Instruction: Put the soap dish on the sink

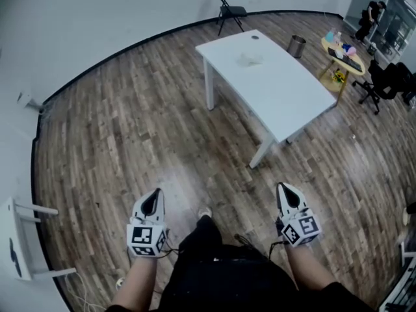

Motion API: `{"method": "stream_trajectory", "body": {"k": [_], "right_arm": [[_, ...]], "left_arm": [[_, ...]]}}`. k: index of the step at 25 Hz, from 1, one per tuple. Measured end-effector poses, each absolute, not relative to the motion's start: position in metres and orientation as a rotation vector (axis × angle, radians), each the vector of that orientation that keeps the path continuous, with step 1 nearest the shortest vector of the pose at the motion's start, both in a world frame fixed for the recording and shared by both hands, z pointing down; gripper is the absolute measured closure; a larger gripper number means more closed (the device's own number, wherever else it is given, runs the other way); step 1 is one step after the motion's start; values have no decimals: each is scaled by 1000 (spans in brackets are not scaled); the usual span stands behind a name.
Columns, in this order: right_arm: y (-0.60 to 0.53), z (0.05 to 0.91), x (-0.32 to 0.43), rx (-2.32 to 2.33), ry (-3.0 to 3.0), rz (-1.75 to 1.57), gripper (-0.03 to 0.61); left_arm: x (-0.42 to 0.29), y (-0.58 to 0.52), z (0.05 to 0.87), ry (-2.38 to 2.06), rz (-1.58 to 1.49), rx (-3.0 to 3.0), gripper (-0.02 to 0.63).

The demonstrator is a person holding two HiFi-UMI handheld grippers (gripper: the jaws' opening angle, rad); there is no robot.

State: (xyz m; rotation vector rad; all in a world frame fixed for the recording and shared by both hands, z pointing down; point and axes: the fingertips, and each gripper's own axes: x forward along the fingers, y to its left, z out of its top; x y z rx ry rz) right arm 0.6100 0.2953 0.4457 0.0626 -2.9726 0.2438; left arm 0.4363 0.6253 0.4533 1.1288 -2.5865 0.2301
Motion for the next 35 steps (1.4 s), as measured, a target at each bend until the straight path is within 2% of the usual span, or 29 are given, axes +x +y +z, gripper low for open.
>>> {"method": "stream_trajectory", "body": {"k": [15, 27, 35], "right_arm": [[280, 417, 424, 129, -2973, 130, 573], [239, 429, 355, 200, -2964, 174, 572], [186, 442, 241, 147, -3008, 234, 573]], "left_arm": [[239, 579, 462, -2519, 151, 1244, 624], [144, 542, 464, -2541, 130, 1276, 624], [59, 525, 465, -2563, 165, 1145, 624]]}}
